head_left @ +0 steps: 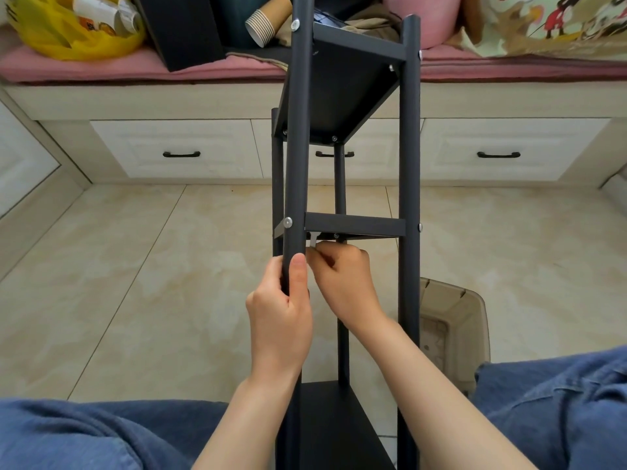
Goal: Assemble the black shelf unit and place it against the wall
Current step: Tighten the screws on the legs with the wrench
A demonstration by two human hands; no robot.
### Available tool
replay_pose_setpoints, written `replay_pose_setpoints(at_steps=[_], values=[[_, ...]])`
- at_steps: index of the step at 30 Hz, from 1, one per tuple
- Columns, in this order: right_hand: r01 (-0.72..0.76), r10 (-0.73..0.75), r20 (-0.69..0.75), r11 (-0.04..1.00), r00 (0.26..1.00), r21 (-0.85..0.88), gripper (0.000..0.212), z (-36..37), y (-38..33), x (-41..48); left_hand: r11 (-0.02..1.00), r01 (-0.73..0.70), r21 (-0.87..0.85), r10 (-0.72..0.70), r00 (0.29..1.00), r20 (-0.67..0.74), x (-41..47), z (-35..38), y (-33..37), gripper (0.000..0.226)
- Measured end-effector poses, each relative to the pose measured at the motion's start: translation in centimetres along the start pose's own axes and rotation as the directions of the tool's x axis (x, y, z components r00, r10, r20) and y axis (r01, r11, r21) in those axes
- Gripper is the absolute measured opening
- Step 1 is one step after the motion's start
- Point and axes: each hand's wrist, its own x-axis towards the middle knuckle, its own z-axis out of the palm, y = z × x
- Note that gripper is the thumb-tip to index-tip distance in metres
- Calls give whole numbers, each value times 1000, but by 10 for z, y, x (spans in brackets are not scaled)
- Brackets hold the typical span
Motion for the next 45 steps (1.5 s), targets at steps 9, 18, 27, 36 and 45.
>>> replay_pose_setpoints(at_steps=[9, 18, 27, 36, 45], values=[[73, -71, -31, 995, 997, 74, 33, -15, -20, -4, 1000, -1, 3, 1, 1000, -8, 0, -1, 3, 33], [49, -49, -5, 996, 999, 81, 31, -13, -19, -2, 1000, -4, -5, 4, 1000, -18, 0, -1, 3, 31], [36, -35, -20, 998, 999, 56, 33, -4, -15, -4, 1000, -26, 4, 26, 1000, -7, 0, 0, 1, 33], [83, -70, -130, 992, 989, 97, 27, 10, -6, 7, 1000, -12, -12, 12, 1000, 25, 0, 1, -1, 42], [109, -103, -170, 994, 980, 27, 28, 6, -2, 6, 1000, 1, -17, -1, 999, 44, 0, 2, 0, 46]])
